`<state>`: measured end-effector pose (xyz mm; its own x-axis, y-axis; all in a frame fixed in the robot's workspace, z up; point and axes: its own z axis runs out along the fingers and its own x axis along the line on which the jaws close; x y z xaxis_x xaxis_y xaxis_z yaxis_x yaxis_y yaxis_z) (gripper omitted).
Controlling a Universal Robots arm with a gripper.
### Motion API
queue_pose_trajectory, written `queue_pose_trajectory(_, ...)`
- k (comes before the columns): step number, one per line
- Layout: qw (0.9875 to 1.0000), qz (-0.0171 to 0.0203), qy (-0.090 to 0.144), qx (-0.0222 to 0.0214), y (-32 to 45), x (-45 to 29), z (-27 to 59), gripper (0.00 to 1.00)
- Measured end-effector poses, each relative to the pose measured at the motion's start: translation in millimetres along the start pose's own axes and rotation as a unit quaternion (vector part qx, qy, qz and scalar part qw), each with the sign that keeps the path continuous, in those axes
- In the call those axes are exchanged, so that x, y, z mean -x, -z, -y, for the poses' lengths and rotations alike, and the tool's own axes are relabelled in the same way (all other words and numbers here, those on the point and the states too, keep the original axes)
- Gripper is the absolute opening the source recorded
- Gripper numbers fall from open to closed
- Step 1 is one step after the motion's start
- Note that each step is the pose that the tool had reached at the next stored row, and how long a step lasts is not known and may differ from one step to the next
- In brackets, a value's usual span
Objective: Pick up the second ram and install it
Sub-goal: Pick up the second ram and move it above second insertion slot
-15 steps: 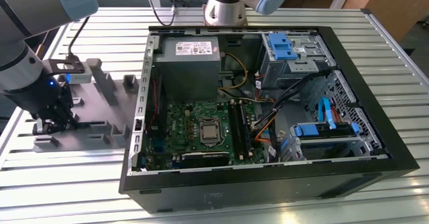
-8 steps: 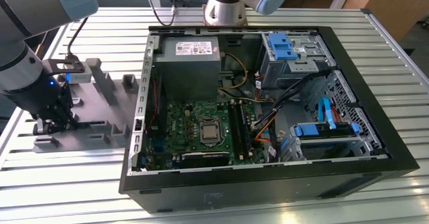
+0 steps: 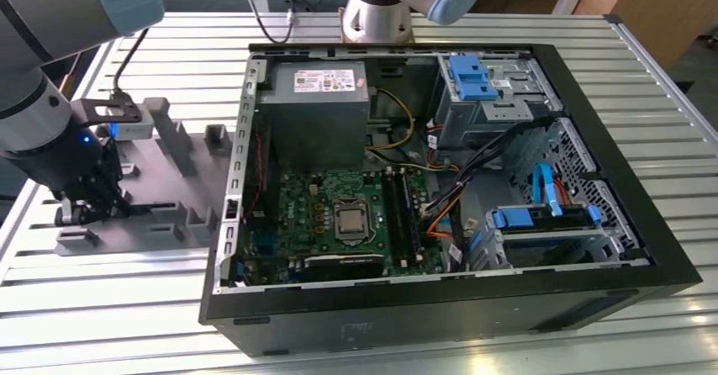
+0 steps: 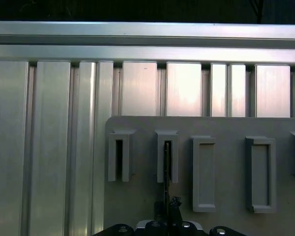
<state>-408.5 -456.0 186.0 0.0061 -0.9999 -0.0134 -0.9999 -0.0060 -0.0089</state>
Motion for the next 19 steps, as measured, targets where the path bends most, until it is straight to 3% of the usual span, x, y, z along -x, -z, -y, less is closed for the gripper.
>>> queue_pose_trajectory(9, 1.0000, 0.0000, 0.000, 0.0000, 5.2, 0.1, 0.0, 0.14)
queue_pose_trajectory(19, 1.0000, 0.0000, 0.000, 0.0000, 19.6, 0.3, 0.2, 0.14)
